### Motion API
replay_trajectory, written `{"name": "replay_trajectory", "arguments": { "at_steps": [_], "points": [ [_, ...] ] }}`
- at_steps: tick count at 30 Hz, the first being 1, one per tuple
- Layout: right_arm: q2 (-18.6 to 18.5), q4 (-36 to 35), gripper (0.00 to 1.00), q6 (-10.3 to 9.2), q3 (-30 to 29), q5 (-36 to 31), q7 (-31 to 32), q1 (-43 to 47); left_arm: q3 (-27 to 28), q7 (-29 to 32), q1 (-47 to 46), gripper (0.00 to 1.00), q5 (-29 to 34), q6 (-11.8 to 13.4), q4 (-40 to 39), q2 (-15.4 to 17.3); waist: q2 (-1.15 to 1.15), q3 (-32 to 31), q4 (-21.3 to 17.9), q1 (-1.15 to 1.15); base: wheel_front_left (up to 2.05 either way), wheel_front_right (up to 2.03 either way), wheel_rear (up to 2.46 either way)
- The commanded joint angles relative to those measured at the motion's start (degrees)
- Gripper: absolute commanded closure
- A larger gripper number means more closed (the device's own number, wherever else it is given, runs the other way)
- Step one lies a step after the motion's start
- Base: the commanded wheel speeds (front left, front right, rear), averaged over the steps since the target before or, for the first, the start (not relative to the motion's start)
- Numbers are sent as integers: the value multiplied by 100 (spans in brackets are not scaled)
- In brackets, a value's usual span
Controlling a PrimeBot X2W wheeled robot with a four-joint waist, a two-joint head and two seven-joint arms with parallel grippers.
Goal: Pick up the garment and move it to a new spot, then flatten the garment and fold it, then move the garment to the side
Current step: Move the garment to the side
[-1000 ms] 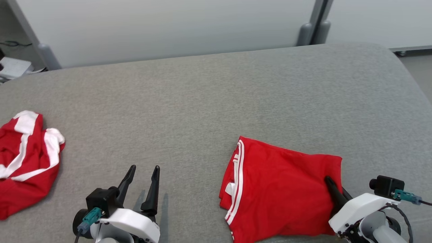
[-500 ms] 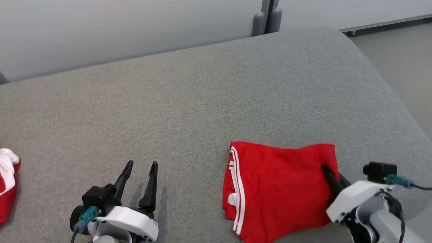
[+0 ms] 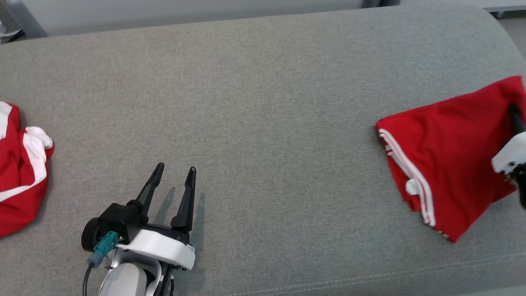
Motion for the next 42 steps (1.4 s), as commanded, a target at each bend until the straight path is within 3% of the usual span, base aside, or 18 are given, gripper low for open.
{"name": "replay_trajectory", "arguments": {
  "at_steps": [1,11,20,29,30,31,32,34,38,42],
  "points": [
    [-211,123,100,8,-121,-176,-116,-284,142,-34,-247,0,80,-45,-195,36,0,276,262,0,0,0,0],
    [-843,806,100,8,-1583,-1408,-131,-1083,103,-34,-473,0,270,-84,-352,53,0,757,609,0,0,0,0],
    [-913,973,100,8,-2979,-2469,-132,-855,-57,-34,-575,0,288,-91,-408,90,0,819,702,0,0,0,0],
    [-709,744,99,8,-4130,-3585,-132,-661,-120,-34,-571,0,256,-91,-382,126,0,777,685,0,0,0,0],
    [-705,727,63,8,-4253,-3774,-132,-625,-132,-34,-576,0,257,-91,-379,126,0,768,690,0,0,0,0],
    [-699,723,13,8,-4394,-3934,-132,-597,-142,-34,-580,0,258,-92,-377,126,0,760,695,0,0,0,0],
    [-707,714,0,8,-4759,-4248,-132,-539,-155,-34,-582,0,259,-92,-371,127,0,736,702,0,0,0,0],
    [-707,658,0,8,-4944,-4415,-132,-508,-156,-34,-578,0,259,-92,-366,127,0,719,704,0,0,0,0],
    [-509,116,0,8,-5867,-5197,-132,-374,-136,-34,-532,0,256,-92,-325,122,0,564,723,0,0,0,0],
    [-73,-434,0,8,-6029,-5385,-132,-437,-84,-34,-477,0,254,-92,-294,104,0,385,722,0,0,0,0]
  ]
}}
